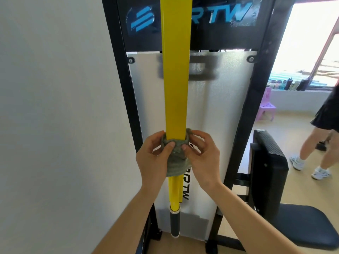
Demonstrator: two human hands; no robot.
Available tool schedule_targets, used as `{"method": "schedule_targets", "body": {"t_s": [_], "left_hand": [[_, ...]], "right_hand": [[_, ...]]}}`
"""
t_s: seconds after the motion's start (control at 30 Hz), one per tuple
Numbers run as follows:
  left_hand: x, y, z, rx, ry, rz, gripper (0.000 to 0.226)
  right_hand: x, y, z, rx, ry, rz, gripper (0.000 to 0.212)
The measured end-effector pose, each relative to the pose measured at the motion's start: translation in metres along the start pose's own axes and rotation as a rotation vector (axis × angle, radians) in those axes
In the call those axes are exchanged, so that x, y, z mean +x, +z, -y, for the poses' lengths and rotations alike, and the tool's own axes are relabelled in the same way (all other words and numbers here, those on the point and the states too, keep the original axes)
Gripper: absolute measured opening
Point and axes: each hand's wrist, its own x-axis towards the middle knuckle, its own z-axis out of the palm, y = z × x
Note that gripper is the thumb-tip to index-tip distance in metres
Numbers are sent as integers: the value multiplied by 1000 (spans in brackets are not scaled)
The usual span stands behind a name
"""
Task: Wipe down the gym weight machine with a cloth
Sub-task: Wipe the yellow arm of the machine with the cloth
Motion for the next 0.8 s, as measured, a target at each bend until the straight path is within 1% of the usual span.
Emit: {"method": "schedule_targets", "body": {"t_s": [0.2,0.3,0.43,0.6,0.8], "left_hand": [[20,4,-33,-109,60,-40,28],[34,5,-52,-131,107,-25,28],[49,10,-78,-189,153,-55,25],[69,15,-106,-202,159,-77,27],[92,18,-140,-269,136,-61,26]], "right_hand": [[16,6,28,17,-77,13,33],[29,7,48,24,-91,25,31],[46,8,74,88,-85,40,29],[67,15,108,66,-161,41,22],[88,26,148,39,-257,71,26]]}}
